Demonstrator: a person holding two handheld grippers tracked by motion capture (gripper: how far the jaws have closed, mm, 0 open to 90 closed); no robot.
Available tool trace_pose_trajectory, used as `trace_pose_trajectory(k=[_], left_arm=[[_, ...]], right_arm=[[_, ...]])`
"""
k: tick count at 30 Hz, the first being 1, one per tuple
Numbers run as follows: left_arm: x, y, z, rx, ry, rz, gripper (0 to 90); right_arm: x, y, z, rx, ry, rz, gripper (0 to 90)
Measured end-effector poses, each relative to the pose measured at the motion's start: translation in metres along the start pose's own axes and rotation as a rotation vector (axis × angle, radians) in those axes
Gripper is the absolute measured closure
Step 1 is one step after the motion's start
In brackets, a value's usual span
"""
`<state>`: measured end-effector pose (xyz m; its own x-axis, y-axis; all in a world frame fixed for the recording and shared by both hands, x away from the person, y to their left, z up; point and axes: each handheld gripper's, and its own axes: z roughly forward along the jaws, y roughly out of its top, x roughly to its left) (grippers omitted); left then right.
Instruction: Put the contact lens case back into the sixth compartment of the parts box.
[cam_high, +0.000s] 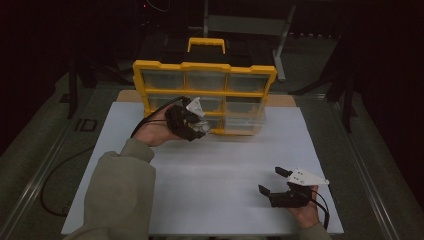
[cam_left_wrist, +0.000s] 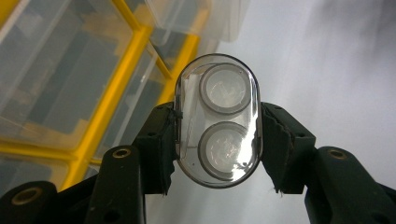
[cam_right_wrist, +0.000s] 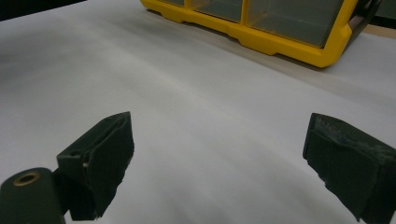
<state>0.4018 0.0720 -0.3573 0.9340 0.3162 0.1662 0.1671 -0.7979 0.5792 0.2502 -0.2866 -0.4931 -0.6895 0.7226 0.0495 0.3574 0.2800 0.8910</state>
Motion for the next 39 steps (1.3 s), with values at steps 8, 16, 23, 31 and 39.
trace_pose_trajectory(k=[8,16,23,31,39], left_arm=[[0.004,0.010,-0.003,-0.011,0.004,0.013,49.3],[0.009,0.018,-0.002,-0.009,0.003,0.017,49.3],[0.014,0.025,-0.006,-0.016,0.009,0.014,49.3],[0.019,0.032,-0.014,-0.024,0.019,0.019,49.3],[0.022,0.039,-0.018,-0.024,0.026,0.019,49.3]], right_arm=[[0.000,0.000,0.000,0.000,0.000,0.002,8.5],[-0.001,0.000,0.000,-0.004,0.004,0.006,8.5],[-0.001,0.000,0.000,-0.004,0.005,0.006,8.5],[-0.001,0.000,0.000,-0.004,0.005,0.006,8.5],[-0.001,0.000,0.001,-0.002,0.010,0.005,8.5]])
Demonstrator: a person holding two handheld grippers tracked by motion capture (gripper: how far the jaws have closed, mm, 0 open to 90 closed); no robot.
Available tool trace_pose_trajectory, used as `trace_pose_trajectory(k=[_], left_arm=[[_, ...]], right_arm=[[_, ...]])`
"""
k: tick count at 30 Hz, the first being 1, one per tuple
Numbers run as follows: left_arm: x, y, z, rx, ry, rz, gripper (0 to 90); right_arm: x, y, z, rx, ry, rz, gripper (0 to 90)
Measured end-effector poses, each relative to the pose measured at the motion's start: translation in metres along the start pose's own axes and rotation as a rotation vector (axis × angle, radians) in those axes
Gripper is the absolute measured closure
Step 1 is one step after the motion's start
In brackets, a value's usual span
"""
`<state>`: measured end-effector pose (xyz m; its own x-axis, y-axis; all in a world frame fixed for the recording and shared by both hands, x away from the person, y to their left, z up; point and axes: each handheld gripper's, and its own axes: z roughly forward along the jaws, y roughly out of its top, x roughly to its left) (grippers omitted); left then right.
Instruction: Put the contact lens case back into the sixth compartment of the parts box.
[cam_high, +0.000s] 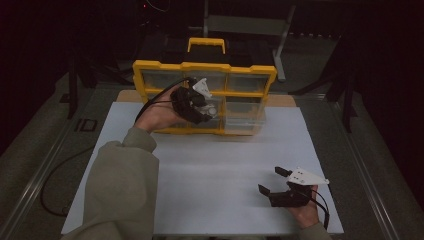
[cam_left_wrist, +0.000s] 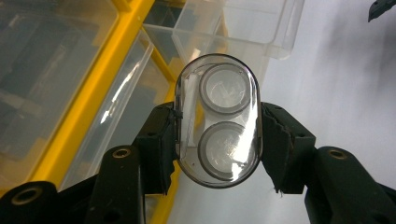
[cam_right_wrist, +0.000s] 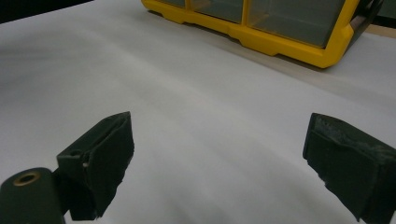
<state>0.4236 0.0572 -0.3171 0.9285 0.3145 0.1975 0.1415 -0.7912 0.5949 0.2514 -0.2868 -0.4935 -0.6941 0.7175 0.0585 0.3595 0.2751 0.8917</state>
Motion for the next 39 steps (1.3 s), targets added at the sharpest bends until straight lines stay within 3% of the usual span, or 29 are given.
trace_pose_trajectory(k=[19,39], left_arm=[[0.004,0.024,0.004,-0.016,-0.010,0.010,49.3],[-0.001,0.060,0.029,-0.023,-0.042,-0.006,49.2]], right_arm=[[0.000,0.000,0.000,-0.003,0.002,0.013,8.5],[0.001,0.001,-0.001,-0.003,0.002,0.010,8.6]])
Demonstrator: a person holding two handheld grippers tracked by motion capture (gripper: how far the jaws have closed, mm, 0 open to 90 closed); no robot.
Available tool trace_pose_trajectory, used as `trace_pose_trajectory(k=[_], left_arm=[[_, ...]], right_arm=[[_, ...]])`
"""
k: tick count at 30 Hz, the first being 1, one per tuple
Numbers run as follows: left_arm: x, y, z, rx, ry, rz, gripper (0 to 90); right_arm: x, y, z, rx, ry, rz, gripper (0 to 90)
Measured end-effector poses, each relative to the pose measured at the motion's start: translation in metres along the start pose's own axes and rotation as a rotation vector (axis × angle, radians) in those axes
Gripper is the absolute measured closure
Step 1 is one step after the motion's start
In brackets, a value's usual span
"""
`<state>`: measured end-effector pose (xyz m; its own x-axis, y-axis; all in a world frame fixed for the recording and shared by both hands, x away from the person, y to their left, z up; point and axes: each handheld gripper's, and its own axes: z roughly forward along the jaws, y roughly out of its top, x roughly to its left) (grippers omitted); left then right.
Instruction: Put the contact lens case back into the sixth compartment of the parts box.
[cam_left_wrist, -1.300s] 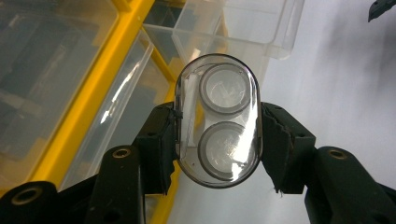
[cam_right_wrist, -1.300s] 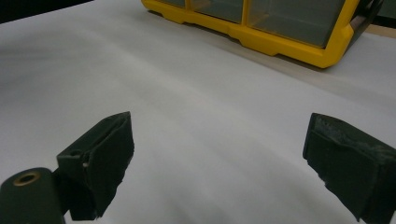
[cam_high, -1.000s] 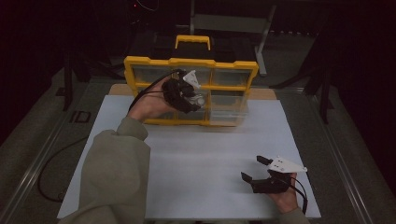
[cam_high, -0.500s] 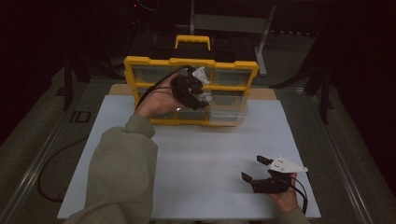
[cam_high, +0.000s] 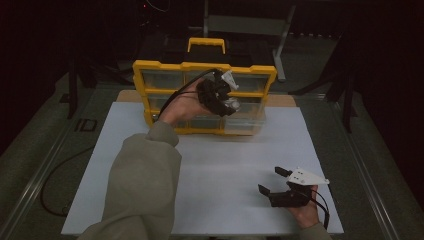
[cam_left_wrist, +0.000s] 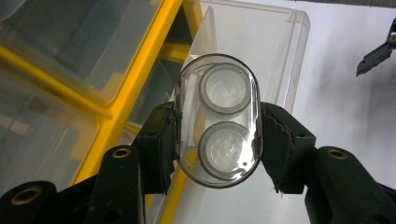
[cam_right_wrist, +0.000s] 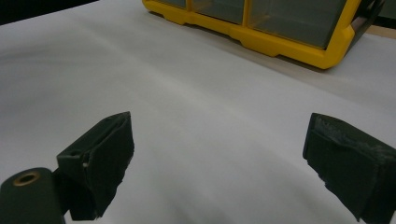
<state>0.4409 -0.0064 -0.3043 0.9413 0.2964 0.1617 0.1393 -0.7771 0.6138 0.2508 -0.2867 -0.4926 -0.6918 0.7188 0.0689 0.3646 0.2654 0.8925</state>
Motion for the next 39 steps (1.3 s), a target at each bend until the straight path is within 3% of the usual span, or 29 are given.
trace_pose_trajectory(k=[8,12,15,22,27,33,39], left_arm=[[-0.001,0.001,0.009,0.010,-0.009,-0.016,48.4],[0.001,-0.003,0.005,-0.017,-0.004,-0.061,33.0],[0.000,-0.007,0.000,-0.027,0.038,-0.077,16.8],[0.001,-0.022,-0.018,-0.088,0.070,-0.127,0.9],[-0.008,-0.046,-0.031,-0.134,0.128,-0.137,0.1],[-0.024,-0.090,-0.045,-0.181,0.205,-0.177,0.1],[-0.048,-0.151,-0.050,-0.296,0.330,-0.286,0.1]], right_arm=[[0.000,0.000,0.000,-0.001,0.001,0.001,8.5],[0.000,0.000,0.000,0.001,0.000,-0.001,8.5],[0.000,0.000,0.000,0.000,-0.001,0.000,8.6],[0.000,0.000,0.000,-0.002,-0.004,0.000,8.5],[-0.001,-0.001,0.000,-0.006,-0.008,-0.010,8.5],[-0.001,0.000,0.000,-0.016,-0.016,-0.008,8.5],[0.000,0.000,-0.001,-0.022,-0.019,-0.008,8.5]])
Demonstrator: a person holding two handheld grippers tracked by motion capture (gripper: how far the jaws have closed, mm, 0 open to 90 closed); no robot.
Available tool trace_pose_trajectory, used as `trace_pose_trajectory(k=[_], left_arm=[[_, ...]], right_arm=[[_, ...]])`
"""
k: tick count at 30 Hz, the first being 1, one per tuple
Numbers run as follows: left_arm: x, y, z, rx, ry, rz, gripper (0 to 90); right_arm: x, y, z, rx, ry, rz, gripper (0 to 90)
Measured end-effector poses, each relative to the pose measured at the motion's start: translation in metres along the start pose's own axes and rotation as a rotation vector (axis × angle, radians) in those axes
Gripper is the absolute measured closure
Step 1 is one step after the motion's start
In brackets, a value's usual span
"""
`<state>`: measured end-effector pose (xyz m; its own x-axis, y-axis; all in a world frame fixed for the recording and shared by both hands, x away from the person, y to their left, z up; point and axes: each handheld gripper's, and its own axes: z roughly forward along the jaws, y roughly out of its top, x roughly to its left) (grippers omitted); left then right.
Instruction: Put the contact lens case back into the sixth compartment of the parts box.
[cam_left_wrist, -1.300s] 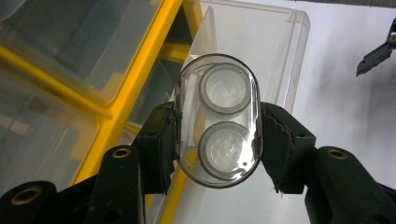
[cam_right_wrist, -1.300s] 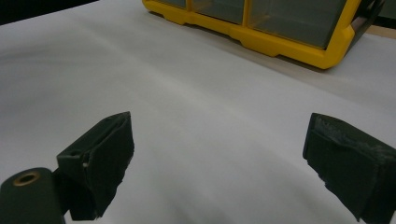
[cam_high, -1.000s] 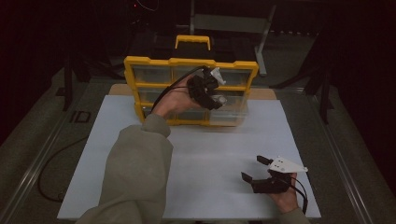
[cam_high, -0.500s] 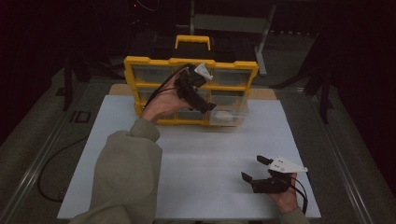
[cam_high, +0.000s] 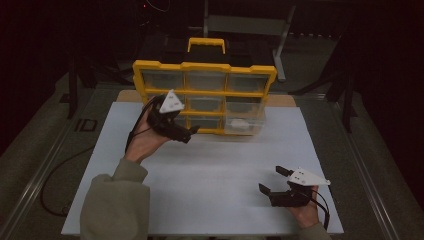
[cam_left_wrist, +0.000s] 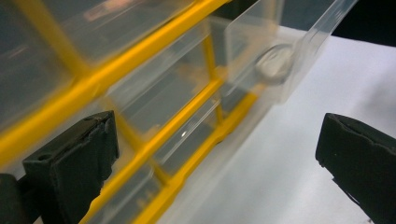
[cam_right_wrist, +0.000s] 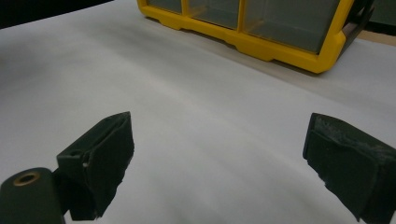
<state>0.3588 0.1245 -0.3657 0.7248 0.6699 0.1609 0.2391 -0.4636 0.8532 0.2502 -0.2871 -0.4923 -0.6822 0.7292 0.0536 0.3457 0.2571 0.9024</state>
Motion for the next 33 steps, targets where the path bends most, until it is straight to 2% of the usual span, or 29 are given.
trace_pose_trajectory(k=[4,7,9,11,14,16,21,23,28,33], left_arm=[[-0.003,-0.041,-0.014,-0.037,0.056,-0.056,0.1],[-0.007,-0.072,-0.021,-0.043,0.055,-0.100,0.1],[-0.010,-0.094,-0.026,-0.044,0.074,-0.118,0.1],[-0.011,-0.109,-0.032,-0.053,0.093,-0.136,0.1],[-0.009,-0.133,-0.043,-0.093,0.117,-0.186,0.1],[-0.008,-0.145,-0.051,-0.096,0.148,-0.201,0.1],[-0.009,-0.166,-0.067,-0.099,0.196,-0.217,0.1],[-0.009,-0.171,-0.072,-0.115,0.209,-0.230,0.1],[-0.008,-0.175,-0.079,-0.150,0.236,-0.235,0.1],[-0.008,-0.174,-0.079,-0.164,0.244,-0.249,0.1]], right_arm=[[0.000,0.000,0.000,-0.012,0.003,0.006,8.5],[0.000,0.000,0.000,-0.020,0.002,0.009,8.5],[0.000,0.000,0.000,-0.025,-0.004,0.005,8.6],[0.000,0.001,-0.001,-0.033,-0.006,0.003,8.5],[0.000,0.001,-0.002,-0.047,-0.007,0.002,8.5],[0.000,0.001,-0.003,-0.049,-0.009,0.009,8.6],[0.000,0.001,-0.003,-0.065,-0.019,0.004,8.5],[-0.001,0.001,-0.004,-0.070,-0.021,0.010,8.5],[-0.001,0.001,-0.005,-0.086,-0.028,0.007,8.5],[-0.001,-0.001,-0.004,-0.074,-0.040,0.000,8.5]])
